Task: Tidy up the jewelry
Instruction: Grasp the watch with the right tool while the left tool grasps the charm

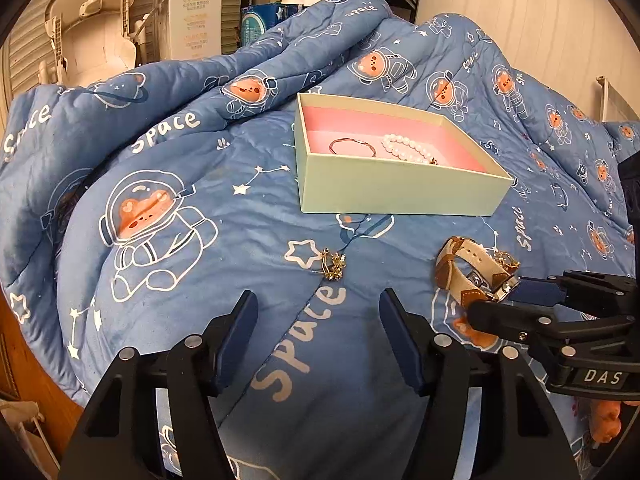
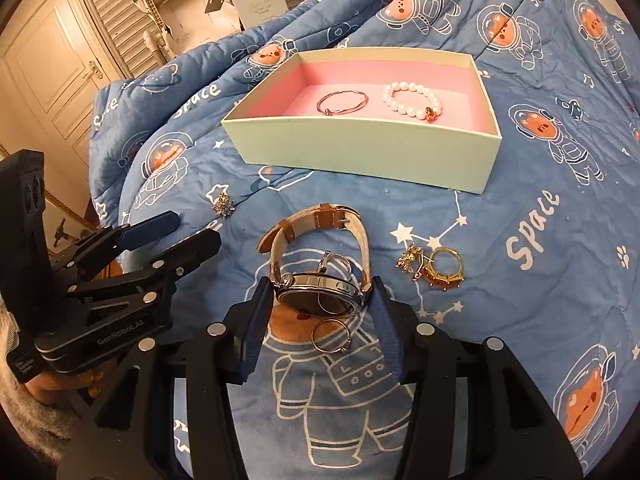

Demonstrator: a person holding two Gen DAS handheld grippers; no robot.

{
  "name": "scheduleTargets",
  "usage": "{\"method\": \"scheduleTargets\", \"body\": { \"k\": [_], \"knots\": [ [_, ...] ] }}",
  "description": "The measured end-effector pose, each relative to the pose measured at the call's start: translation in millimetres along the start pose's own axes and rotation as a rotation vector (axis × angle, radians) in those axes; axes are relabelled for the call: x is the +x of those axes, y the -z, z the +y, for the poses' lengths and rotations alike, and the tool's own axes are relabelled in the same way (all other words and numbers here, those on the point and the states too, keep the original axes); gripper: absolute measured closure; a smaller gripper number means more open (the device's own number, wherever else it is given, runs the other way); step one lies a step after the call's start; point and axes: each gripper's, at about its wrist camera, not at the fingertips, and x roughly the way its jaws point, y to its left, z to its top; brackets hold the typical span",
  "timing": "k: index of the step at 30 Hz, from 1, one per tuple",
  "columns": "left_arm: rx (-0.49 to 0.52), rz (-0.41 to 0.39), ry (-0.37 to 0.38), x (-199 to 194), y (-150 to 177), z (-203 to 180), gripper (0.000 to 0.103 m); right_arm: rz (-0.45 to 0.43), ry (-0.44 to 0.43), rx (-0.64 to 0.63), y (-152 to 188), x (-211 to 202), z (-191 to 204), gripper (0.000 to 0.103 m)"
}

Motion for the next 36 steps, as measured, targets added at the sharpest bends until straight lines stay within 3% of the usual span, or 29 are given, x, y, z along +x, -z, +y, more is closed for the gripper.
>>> {"method": "scheduleTargets", "body": {
  "k": [8, 19, 29, 36],
  "knots": [
    [-0.001, 0.012, 0.016, 11, -10, 0, 0.053, -0.047, -0.017, 0.003, -9, -27, -12, 0.054],
    [0.033, 0.033, 0.018, 25, -21, -11, 0.084, -0.081, -0.012, 0.015, -19, -46, -22, 0.054],
    [0.004, 0.015, 0.046, 9, -24, -9, 0.085, -0.088, -0.027, 0.006, -27, -51, -25, 0.054],
    [0.016, -0.041, 0.098, -23, -50, -14, 0.085, -0.101, -0.082, -0.056, -49, -65, -23, 0.054]
  ]
}}
